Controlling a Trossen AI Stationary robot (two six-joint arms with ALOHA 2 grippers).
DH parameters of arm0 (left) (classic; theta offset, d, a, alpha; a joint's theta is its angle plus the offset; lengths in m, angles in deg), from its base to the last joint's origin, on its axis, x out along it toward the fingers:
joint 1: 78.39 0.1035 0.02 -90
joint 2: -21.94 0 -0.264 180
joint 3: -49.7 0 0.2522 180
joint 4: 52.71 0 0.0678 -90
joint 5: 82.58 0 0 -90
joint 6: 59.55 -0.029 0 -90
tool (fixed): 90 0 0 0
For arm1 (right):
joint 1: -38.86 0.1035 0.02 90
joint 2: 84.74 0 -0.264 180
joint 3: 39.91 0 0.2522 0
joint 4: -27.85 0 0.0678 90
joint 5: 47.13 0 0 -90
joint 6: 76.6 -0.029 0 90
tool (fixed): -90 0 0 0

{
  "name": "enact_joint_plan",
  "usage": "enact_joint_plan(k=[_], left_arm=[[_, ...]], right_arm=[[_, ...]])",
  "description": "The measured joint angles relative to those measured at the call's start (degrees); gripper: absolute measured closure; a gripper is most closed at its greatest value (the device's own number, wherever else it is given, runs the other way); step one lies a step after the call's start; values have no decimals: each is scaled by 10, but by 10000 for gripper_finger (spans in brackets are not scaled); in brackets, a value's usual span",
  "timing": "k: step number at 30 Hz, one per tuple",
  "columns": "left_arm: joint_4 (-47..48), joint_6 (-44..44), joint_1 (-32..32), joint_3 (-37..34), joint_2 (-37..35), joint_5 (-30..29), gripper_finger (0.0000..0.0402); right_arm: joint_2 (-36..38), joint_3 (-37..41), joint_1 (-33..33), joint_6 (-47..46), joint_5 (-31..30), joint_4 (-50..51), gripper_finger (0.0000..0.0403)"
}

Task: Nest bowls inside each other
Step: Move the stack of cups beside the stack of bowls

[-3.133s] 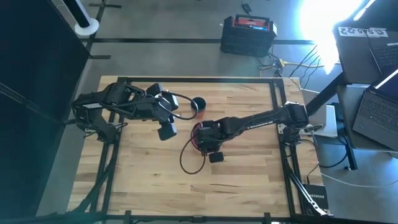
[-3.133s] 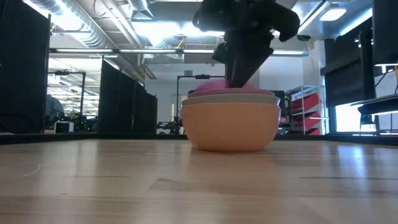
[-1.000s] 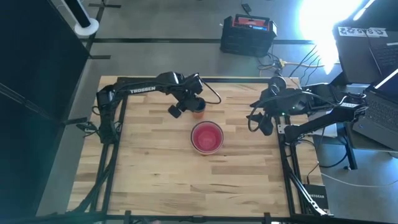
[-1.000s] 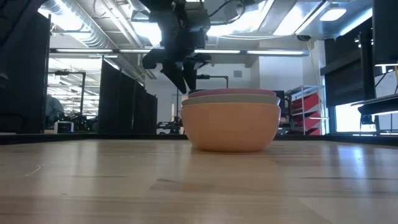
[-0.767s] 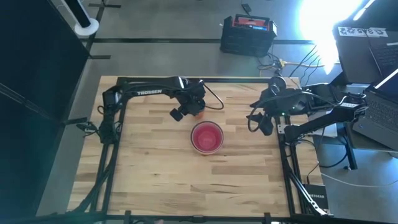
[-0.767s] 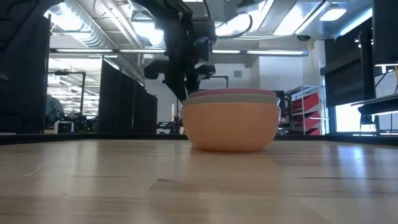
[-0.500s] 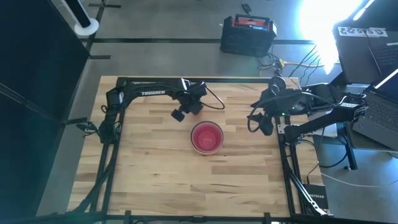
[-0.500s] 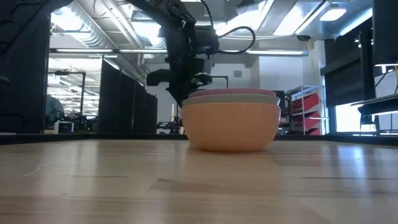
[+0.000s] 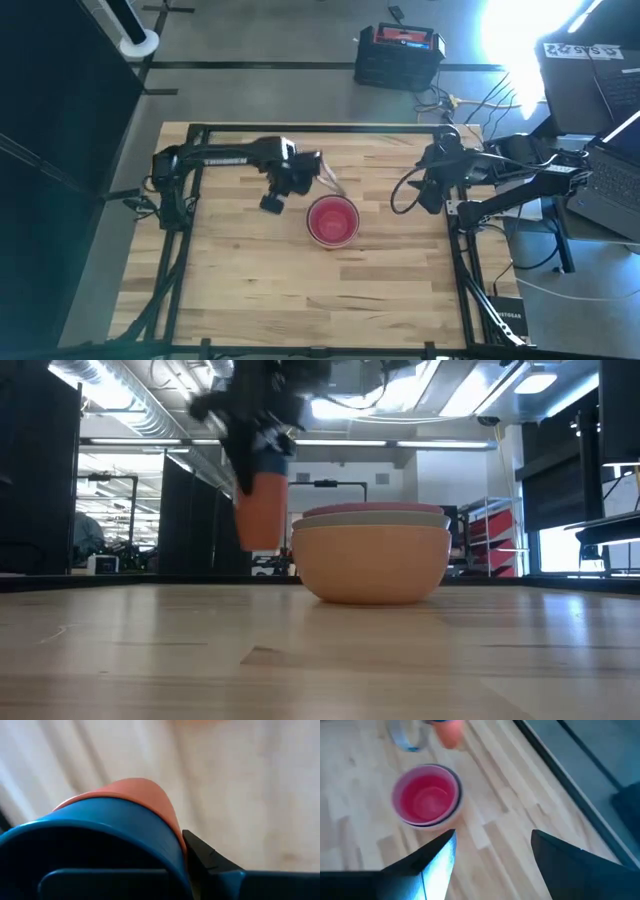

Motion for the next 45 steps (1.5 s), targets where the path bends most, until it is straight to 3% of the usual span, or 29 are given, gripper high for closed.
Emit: enact_joint_plan(k=[3, 6, 13, 28, 45], left_arm=[[28, 100, -49, -1, -4, 27, 401], [-12, 163, -87, -5, -4, 29, 401], [-52, 249, -107, -5, 2, 42, 401], [-111, 277, -106, -98, 21, 64, 401], [-125, 266, -105, -99, 21, 64, 387]], right_arm=[[1, 3, 0, 8, -25, 7, 160], [8, 21, 0, 18, -31, 2, 160], [42, 99, 0, 10, -17, -18, 160], [101, 170, 0, -16, 6, -79, 160], [101, 170, 0, -16, 7, -82, 160]])
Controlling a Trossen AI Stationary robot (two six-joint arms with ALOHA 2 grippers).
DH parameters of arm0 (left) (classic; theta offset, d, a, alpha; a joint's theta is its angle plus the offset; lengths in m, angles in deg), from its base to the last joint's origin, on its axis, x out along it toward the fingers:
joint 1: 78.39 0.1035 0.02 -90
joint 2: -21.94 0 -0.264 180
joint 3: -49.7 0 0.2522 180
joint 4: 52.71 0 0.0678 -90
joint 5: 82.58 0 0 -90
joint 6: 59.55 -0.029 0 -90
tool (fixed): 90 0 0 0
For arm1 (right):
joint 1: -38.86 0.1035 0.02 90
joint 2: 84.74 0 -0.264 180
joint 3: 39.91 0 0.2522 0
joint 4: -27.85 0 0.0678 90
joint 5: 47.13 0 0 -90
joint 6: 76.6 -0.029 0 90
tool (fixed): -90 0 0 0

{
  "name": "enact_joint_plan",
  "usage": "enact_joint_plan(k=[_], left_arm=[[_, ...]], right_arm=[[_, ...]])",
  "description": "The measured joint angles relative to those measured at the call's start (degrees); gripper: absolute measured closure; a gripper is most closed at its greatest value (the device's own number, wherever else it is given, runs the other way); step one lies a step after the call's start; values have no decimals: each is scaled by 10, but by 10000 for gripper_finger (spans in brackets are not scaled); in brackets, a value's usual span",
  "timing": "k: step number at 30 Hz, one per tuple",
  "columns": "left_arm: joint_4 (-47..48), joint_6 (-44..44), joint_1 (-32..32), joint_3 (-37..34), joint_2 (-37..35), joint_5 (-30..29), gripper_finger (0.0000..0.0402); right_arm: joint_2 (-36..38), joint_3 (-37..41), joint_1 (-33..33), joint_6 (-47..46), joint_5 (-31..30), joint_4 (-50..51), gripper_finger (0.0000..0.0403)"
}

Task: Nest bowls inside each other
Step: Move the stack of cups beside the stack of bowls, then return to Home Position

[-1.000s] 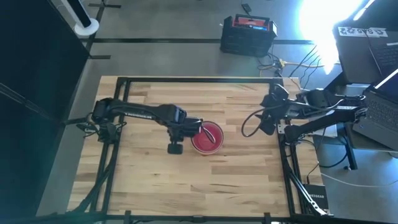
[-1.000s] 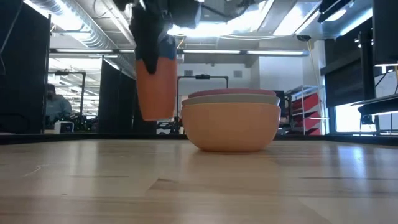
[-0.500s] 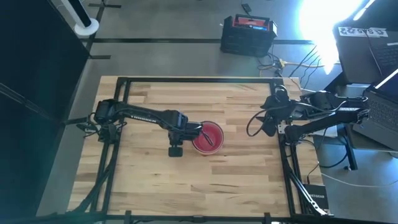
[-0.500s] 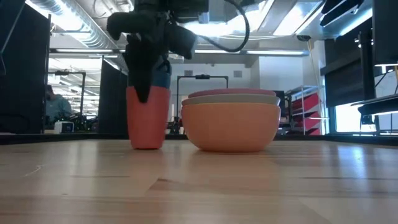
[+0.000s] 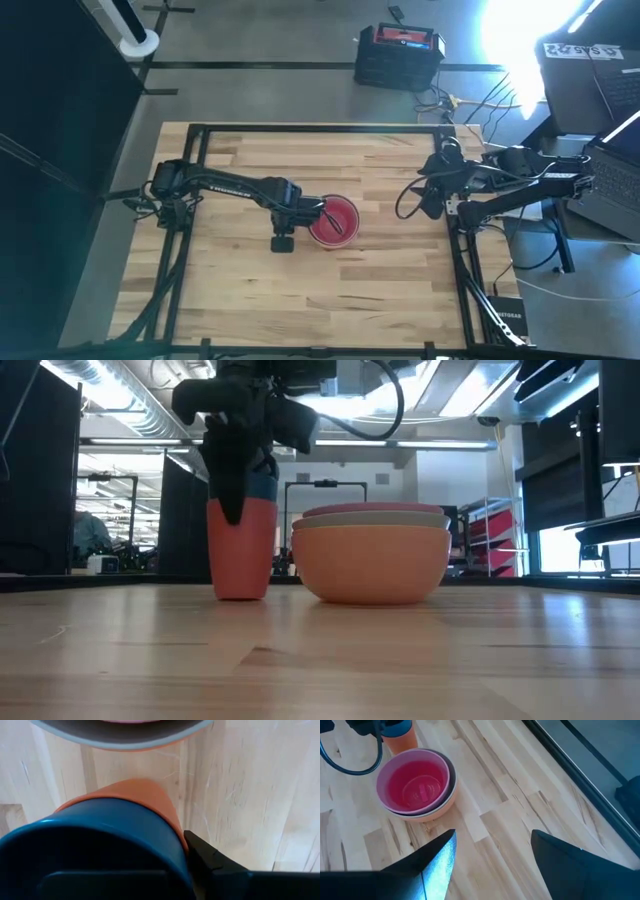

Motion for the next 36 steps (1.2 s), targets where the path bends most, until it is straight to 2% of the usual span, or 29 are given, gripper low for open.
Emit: enact_joint_plan(k=[11, 17, 23, 29, 36], left_arm=[[37, 18, 0, 5, 0, 0, 343], [61, 26, 0, 35, 0, 0, 328], [67, 26, 0, 66, 0, 0, 327], [116, 11, 3, 112, 0, 0, 327], [180, -14, 6, 189, -13, -38, 366]], right_arm=[[0, 0, 0, 0, 0, 1, 160], [0, 0, 0, 0, 1, 1, 160], [0, 0, 0, 1, 0, 1, 160], [0, 0, 0, 2, 2, -1, 162], [0, 0, 0, 10, 14, -14, 180]])
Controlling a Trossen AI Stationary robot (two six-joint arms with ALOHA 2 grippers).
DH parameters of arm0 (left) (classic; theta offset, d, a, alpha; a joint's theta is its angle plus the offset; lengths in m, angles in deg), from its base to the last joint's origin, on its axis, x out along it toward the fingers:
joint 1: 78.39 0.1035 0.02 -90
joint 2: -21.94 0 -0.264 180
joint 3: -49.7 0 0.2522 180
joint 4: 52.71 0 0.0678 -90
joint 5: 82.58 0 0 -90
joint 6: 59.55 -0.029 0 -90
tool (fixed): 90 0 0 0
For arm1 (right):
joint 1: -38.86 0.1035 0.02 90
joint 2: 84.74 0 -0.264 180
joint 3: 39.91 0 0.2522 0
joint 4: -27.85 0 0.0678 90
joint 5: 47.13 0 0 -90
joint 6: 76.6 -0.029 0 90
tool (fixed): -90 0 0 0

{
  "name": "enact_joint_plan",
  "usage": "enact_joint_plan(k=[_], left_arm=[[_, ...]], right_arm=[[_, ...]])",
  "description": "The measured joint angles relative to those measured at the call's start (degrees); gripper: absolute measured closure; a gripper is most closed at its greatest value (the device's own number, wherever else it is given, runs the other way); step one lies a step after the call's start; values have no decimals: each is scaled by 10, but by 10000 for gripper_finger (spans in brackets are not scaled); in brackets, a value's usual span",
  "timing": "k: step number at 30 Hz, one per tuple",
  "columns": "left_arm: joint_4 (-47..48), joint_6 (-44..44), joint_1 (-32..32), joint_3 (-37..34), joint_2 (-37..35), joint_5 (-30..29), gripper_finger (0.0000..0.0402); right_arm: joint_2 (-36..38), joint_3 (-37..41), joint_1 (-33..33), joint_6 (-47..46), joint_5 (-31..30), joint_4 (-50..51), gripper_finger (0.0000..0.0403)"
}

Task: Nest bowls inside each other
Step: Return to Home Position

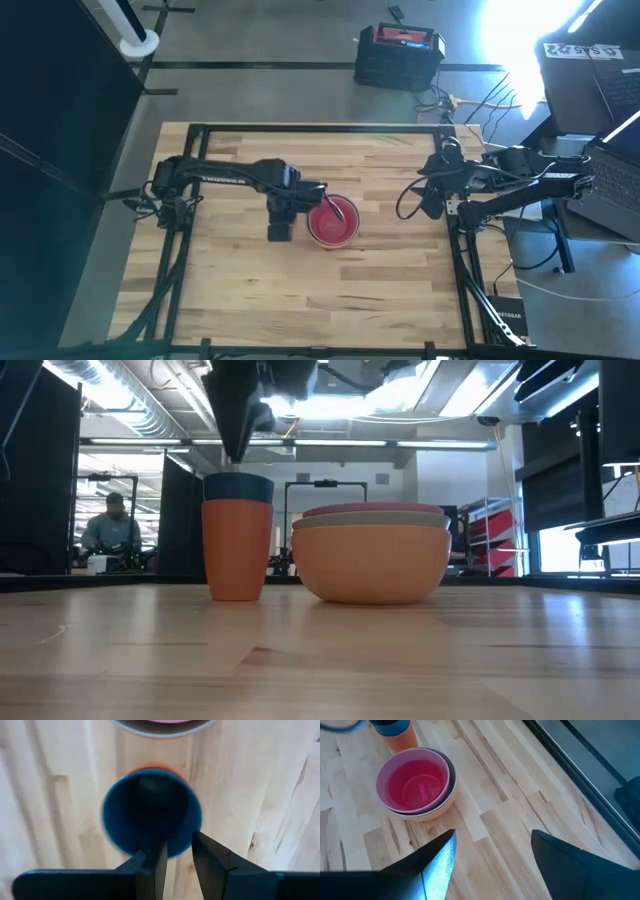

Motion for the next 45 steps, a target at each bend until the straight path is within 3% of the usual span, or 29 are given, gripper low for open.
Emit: enact_joint_plan(k=[5, 7, 11, 12, 17, 22, 35, 42, 45], left_arm=[[45, -18, 2, 55, -10, -26, 394], [49, -21, 2, 66, -39, -32, 399], [49, -15, 5, 59, -134, -52, 401], [48, -16, 6, 52, -162, -52, 401], [1, 1, 28, -25, -317, -52, 401], [-91, 47, 61, -162, -486, -40, 401], [-388, 146, 71, -478, -761, -24, 402], [-407, 229, 71, -537, -775, -35, 402], [-387, 264, 71, -537, -774, -51, 402]], right_arm=[[0, 0, 0, 6, 9, -10, 195], [0, 0, 0, 7, 30, -16, 235], [0, 0, 0, 37, 72, -53, 367], [0, 0, 0, 51, 80, -72, 383], [1, 0, -32, 120, 140, -167, 401], [49, 0, -95, 135, 182, -203, 402], [385, 199, -128, 54, 95, -372, 403], [473, 352, -128, -57, 47, -332, 402], [480, 386, -128, -105, 68, -324, 402]])
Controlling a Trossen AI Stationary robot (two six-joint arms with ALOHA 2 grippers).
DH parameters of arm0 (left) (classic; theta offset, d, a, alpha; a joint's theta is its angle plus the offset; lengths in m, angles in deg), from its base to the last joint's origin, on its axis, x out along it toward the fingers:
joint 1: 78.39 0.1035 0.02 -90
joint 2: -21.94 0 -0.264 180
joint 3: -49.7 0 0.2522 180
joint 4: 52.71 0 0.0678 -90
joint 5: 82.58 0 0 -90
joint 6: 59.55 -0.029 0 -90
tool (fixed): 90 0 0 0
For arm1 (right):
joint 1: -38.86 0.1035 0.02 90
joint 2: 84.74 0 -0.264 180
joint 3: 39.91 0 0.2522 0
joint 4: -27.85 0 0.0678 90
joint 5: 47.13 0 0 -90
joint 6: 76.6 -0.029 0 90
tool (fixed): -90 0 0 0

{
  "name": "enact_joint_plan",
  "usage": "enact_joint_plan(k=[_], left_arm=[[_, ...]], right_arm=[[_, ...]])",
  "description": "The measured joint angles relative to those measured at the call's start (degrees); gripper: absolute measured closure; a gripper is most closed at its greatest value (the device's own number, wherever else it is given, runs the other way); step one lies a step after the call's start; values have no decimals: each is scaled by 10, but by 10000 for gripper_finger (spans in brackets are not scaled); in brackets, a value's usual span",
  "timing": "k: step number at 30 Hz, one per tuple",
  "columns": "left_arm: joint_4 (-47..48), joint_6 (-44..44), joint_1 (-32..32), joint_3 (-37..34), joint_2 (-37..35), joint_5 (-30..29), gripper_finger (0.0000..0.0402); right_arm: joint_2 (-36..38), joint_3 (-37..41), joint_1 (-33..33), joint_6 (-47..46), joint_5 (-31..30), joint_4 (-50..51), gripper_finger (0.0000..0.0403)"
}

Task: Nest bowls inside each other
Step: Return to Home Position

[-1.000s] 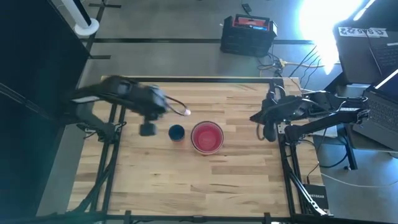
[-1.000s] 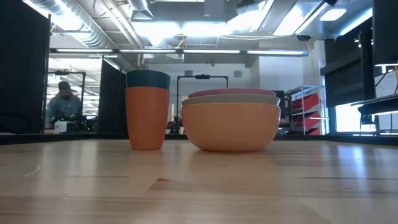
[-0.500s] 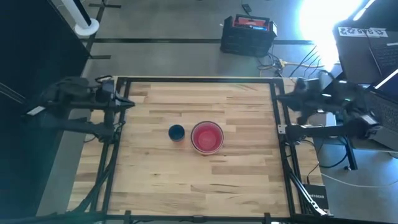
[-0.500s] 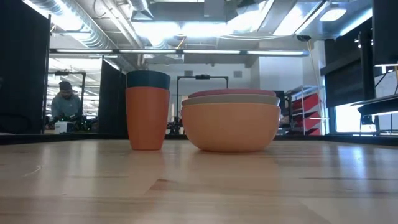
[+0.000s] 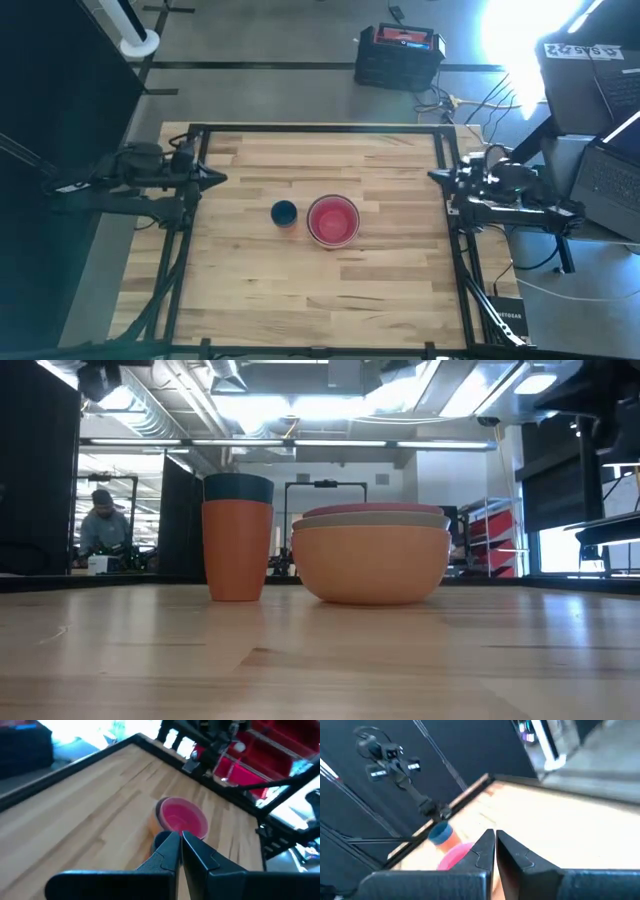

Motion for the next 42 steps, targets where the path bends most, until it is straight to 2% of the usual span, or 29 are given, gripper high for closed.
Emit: enact_joint_plan(k=[2, 4, 7, 20, 28, 31, 36, 42], left_arm=[[7, 21, 0, 0, 0, 1, 402], [4, 59, -4, 0, 0, 20, 401], [-6, 28, -17, 0, 6, 40, 401], [-20, -44, -52, 0, 6, 67, 401], [-20, -40, -53, 0, 6, 68, 401], [-20, -43, -53, 0, 6, 68, 401], [-20, -37, -53, 0, 7, 68, 401], [-19, -25, -53, 0, 7, 68, 401]], right_arm=[[0, 20, 0, 5, 35, -33, 402], [1, 51, 0, 63, 102, -109, 402], [3, 114, 1, 127, 169, -259, 402], [3, 289, 0, 219, 213, -521, 402], [3, 302, 0, 286, 164, -561, 402], [6, 302, 0, 319, 163, -572, 402], [31, 302, 0, 307, 179, -462, 402], [35, 302, 0, 308, 189, -427, 402]])
